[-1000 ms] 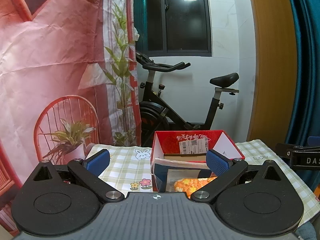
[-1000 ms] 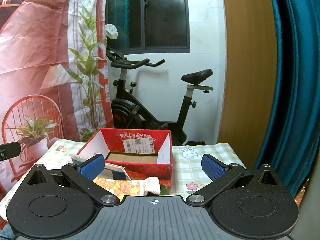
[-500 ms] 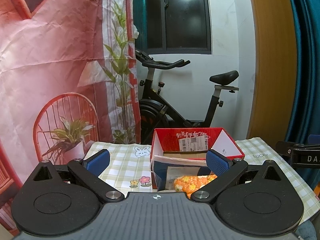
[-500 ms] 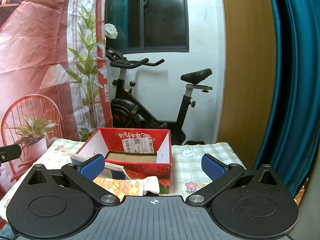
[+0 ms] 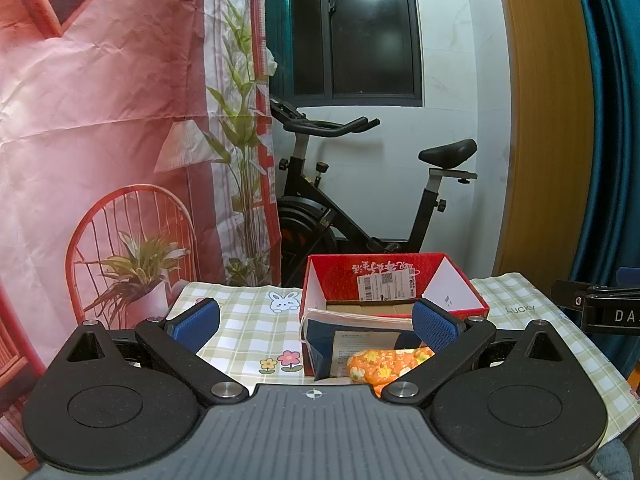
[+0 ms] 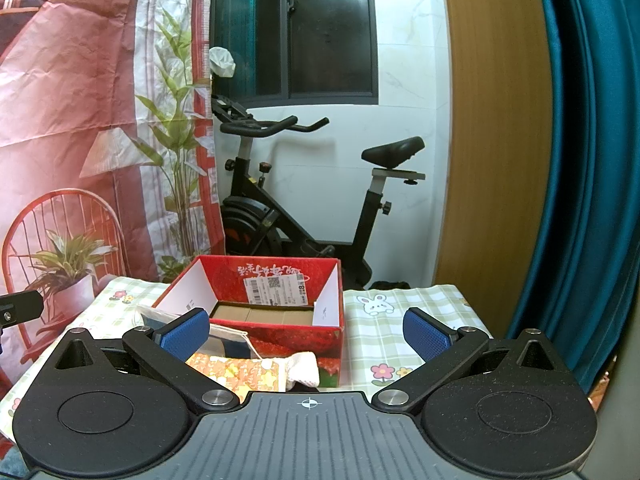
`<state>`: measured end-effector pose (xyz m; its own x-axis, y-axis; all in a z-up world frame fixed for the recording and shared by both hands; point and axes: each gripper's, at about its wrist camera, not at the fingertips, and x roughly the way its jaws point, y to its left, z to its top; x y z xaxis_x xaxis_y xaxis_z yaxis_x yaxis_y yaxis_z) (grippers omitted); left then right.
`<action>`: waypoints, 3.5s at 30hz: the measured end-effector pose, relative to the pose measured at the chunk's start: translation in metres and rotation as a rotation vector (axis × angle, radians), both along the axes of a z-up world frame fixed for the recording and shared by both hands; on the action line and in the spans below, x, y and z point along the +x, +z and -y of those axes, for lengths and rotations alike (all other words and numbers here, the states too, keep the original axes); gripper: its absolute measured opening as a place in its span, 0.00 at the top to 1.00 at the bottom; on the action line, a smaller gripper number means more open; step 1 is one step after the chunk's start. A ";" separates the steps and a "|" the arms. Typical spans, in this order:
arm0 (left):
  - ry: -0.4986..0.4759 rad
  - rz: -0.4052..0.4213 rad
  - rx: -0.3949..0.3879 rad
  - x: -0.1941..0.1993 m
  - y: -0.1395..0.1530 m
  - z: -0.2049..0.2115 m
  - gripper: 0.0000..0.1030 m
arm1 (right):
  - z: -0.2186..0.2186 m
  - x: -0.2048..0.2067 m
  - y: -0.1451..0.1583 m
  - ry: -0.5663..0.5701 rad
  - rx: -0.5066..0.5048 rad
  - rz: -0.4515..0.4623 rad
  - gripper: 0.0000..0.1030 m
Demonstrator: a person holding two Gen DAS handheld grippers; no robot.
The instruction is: Organize soft objects
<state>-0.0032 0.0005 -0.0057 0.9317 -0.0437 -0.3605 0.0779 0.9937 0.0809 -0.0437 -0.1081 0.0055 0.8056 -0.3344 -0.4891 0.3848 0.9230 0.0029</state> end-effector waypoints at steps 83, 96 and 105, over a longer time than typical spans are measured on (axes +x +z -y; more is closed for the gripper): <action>-0.151 -0.451 -0.238 0.122 -0.183 -0.029 0.23 | 0.006 0.070 -0.189 0.260 0.178 -0.148 0.33; -0.154 -0.516 -0.327 0.132 -0.200 -0.034 0.43 | 0.006 0.068 -0.187 0.278 0.180 -0.133 0.44; -0.156 -0.445 -0.324 0.120 -0.188 -0.039 0.81 | 0.000 0.060 -0.171 0.323 0.139 -0.061 0.72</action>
